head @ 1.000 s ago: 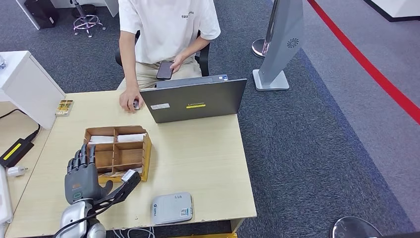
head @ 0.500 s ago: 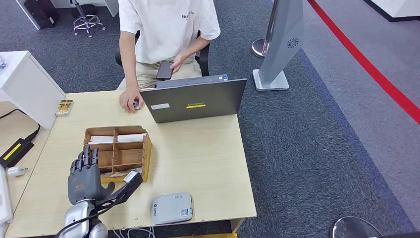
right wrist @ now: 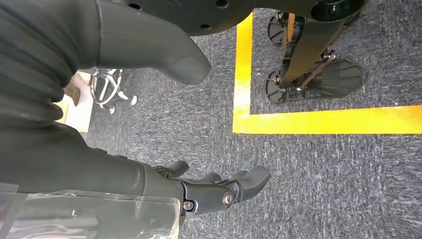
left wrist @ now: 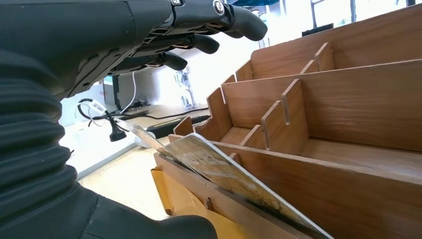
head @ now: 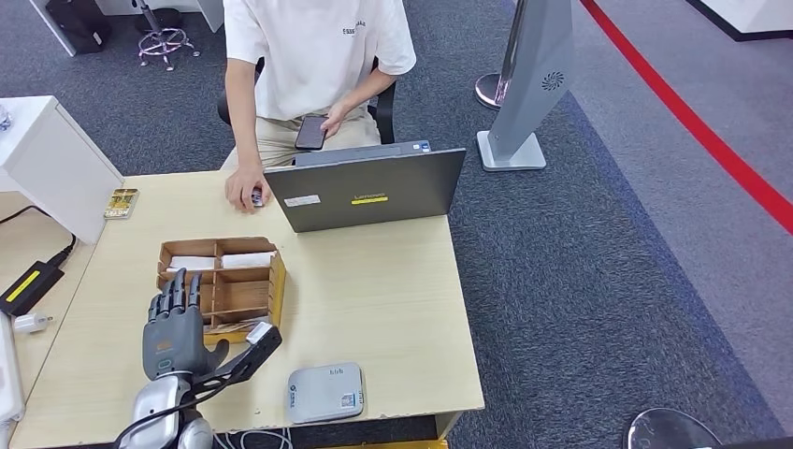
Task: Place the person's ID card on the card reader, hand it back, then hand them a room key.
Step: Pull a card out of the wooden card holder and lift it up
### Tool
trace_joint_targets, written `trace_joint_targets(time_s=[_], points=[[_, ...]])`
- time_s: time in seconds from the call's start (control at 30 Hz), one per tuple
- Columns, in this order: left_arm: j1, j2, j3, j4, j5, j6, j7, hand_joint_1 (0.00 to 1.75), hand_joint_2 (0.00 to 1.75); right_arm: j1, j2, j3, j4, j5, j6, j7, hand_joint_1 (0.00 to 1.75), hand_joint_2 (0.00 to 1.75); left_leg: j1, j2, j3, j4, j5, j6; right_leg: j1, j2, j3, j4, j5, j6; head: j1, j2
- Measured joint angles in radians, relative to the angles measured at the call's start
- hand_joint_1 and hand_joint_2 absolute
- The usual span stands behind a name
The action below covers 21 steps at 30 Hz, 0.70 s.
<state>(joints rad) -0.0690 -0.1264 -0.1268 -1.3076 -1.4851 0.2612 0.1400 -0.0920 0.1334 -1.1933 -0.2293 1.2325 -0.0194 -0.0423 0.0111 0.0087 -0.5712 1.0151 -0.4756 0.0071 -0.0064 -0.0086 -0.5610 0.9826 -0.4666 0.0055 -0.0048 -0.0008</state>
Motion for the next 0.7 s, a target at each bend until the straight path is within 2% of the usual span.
trace_joint_targets(time_s=[0.7], points=[[-0.005,-0.005,-0.023,0.009,0.0,0.004,-0.003,0.0,1.75,0.0,0.001,0.0,0.0,0.0,0.001,-0.006,0.0,1.75,0.0,0.0,0.0,0.0,0.0,0.0,0.0,0.0,0.0,0.0,0.0,0.0,0.0,0.0]])
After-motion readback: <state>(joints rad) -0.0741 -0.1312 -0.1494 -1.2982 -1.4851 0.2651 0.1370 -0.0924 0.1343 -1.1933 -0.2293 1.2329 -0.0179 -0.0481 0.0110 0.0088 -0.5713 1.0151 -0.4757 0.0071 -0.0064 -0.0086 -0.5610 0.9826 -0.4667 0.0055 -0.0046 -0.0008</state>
